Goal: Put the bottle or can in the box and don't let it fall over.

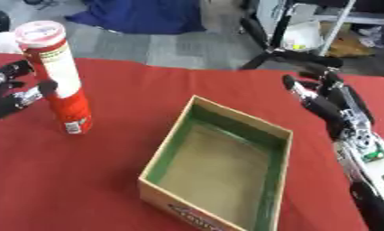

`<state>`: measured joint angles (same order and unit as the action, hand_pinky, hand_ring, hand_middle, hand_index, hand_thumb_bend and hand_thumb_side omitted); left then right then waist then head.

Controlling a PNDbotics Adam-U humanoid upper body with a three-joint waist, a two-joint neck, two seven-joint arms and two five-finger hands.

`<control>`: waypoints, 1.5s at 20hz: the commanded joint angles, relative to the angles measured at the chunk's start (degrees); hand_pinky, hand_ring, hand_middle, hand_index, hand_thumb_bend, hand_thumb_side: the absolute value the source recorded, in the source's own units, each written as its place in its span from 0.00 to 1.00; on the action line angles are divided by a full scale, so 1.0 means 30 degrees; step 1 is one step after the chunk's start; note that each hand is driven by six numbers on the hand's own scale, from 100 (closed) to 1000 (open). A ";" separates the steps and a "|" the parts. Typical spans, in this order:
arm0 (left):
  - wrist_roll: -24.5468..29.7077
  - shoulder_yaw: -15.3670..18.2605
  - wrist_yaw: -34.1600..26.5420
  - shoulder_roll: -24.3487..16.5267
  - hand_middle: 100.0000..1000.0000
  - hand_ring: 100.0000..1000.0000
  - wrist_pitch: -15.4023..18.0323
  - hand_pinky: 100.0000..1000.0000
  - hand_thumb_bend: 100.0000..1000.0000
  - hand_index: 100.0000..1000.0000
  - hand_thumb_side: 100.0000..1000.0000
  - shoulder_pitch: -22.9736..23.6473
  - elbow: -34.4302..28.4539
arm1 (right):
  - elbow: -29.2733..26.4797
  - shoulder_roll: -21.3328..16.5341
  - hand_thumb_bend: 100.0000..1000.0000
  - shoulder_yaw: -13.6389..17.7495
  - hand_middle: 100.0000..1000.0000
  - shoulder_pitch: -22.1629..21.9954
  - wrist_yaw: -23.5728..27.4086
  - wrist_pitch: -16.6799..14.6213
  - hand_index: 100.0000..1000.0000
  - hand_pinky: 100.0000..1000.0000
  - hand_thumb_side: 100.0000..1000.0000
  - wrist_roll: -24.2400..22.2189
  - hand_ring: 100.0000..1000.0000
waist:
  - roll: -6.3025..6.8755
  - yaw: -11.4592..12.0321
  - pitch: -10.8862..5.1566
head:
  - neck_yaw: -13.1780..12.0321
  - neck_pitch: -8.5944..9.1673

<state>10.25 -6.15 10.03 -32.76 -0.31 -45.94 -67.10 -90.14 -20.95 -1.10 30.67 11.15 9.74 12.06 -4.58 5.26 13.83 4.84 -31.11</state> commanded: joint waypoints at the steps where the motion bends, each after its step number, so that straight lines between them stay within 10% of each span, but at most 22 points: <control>1: -0.0279 0.0159 -0.0169 -0.0213 0.88 1.00 -0.0028 0.92 0.69 0.92 0.73 -0.0481 -0.0040 | -0.0277 -0.0319 0.41 0.0081 0.77 0.0329 0.0118 0.0084 0.86 0.71 0.24 0.0029 0.81 | 0.0070 -0.0077 -0.0181 | -0.0060 0.0241; 30: -0.1505 0.0254 -0.0242 0.0697 0.87 1.00 0.0027 0.90 0.65 0.87 0.71 -0.1715 0.0689 | -0.0307 -0.0183 0.39 0.0007 0.77 0.0665 0.0216 0.0287 0.85 0.71 0.25 -0.0127 0.81 | -0.0153 -0.0522 0.0361 | -0.0320 0.0662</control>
<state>6.17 -6.05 9.31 -30.01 -0.31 -49.70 -64.52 -90.14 -20.77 -1.42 31.78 11.37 10.51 11.69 -5.33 3.86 15.86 4.06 -30.04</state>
